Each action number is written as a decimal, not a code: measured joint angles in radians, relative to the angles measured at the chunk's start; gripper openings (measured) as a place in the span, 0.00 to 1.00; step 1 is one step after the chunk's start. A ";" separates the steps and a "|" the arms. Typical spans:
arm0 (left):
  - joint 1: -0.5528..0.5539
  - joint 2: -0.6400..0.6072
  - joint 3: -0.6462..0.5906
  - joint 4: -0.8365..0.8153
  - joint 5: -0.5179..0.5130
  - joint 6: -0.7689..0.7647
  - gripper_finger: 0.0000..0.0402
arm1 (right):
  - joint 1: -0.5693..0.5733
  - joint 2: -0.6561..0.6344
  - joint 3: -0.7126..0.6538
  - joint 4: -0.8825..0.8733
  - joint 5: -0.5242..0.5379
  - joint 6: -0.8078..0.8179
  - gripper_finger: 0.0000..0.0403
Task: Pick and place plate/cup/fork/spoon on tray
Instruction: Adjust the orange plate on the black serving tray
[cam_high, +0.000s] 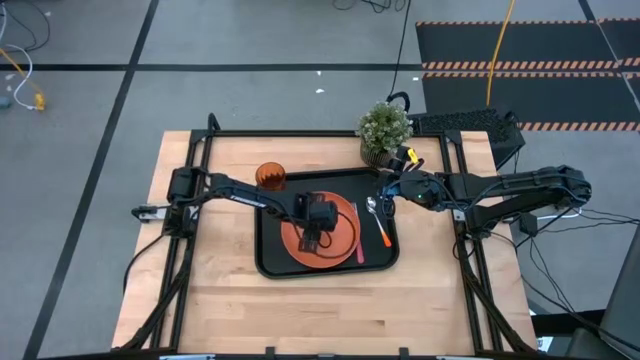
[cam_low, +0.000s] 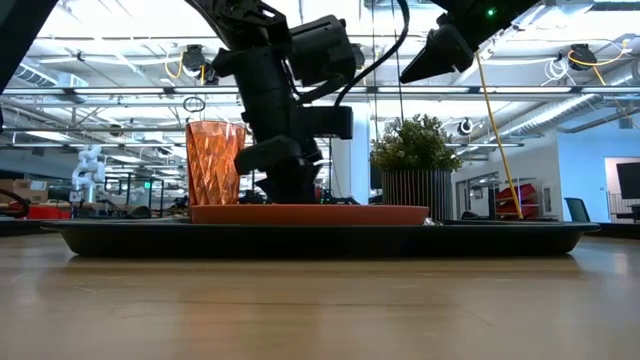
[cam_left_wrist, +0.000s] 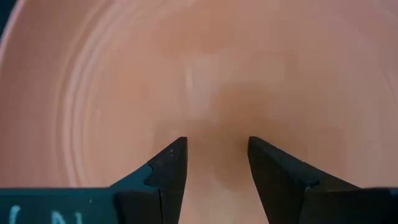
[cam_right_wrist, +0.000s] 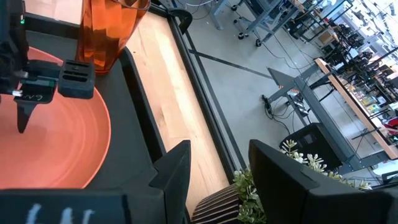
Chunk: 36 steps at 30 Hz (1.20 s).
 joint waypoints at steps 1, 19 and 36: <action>0.002 0.000 0.000 0.005 0.000 0.008 0.43 | 0.000 0.000 0.000 0.000 0.000 0.000 0.39; 0.063 0.000 0.000 0.117 0.031 0.111 0.43 | 0.000 0.000 0.000 0.000 0.000 0.000 0.39; 0.040 -0.042 0.057 -0.296 0.004 -0.077 0.43 | 0.000 0.000 0.000 -0.001 0.000 -0.001 0.39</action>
